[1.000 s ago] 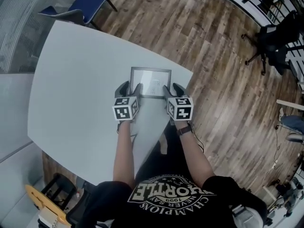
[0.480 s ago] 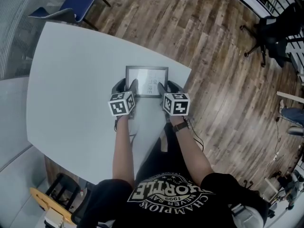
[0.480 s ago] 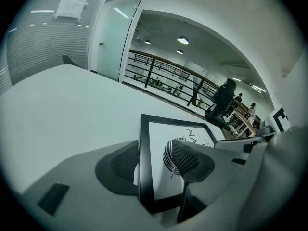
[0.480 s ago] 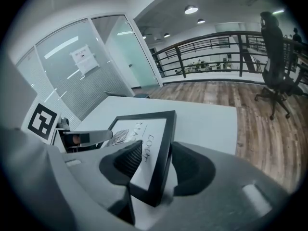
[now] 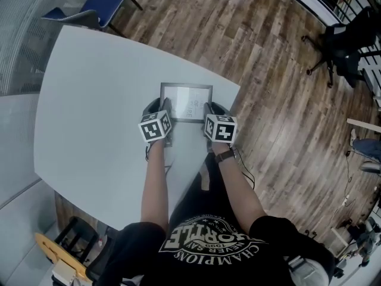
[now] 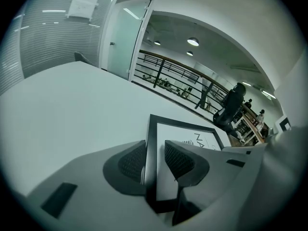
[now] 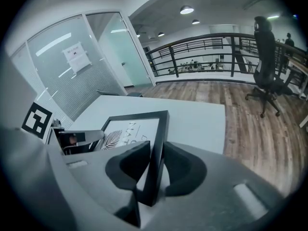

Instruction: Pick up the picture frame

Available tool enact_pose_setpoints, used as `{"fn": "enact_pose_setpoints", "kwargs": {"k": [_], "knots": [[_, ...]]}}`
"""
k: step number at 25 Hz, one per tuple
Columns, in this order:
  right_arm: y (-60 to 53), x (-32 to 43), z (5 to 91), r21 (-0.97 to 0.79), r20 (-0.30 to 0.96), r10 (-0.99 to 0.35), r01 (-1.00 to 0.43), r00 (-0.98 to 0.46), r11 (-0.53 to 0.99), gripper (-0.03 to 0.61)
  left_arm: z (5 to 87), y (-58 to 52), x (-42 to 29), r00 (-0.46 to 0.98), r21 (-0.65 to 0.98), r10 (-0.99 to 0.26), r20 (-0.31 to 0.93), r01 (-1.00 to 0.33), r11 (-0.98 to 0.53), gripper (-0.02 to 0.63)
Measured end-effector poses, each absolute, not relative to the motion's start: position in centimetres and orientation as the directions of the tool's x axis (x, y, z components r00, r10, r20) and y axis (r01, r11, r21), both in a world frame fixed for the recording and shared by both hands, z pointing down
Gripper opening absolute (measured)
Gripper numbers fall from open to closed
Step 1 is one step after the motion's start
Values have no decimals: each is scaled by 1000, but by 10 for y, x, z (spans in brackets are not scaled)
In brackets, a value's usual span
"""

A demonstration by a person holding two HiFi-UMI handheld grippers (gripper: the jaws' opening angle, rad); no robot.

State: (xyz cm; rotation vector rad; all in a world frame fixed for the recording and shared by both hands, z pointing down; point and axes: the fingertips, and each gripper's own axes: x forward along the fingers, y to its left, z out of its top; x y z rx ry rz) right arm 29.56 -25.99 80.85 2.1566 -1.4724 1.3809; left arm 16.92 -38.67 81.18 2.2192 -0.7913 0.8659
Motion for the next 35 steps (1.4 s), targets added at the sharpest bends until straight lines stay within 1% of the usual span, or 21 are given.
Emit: {"fn": "enact_pose_setpoints", "kwargs": {"k": [3, 7, 13, 17, 22, 27, 35], "knots": [[-251, 292, 804, -331, 768, -637, -807, 70, -488, 78, 807, -375, 161, 603, 327, -301, 738, -711, -622, 121], [-240, 292, 791, -331, 757, -649, -814, 74, -478, 72, 793, -359, 150, 598, 312, -334, 729, -724, -615, 83], [-236, 272, 744, -319, 712, -695, -839, 94, -441, 71, 745, -347, 121, 593, 301, -424, 685, -759, -577, 72], [-252, 255, 705, -314, 675, -734, -869, 79, -382, 70, 704, -352, 95, 578, 292, -493, 650, -789, -540, 72], [-271, 223, 652, -325, 611, -791, -901, 32, -287, 71, 648, -353, 54, 551, 277, -586, 595, -824, -494, 72], [-308, 193, 601, -348, 526, -849, -923, -45, -166, 69, 595, -370, 14, 496, 266, -693, 523, -867, -420, 72], [-367, 122, 523, -355, 387, -896, -932, -216, 71, 67, 514, -388, -68, 343, 235, -851, 398, -935, -267, 71]]}}
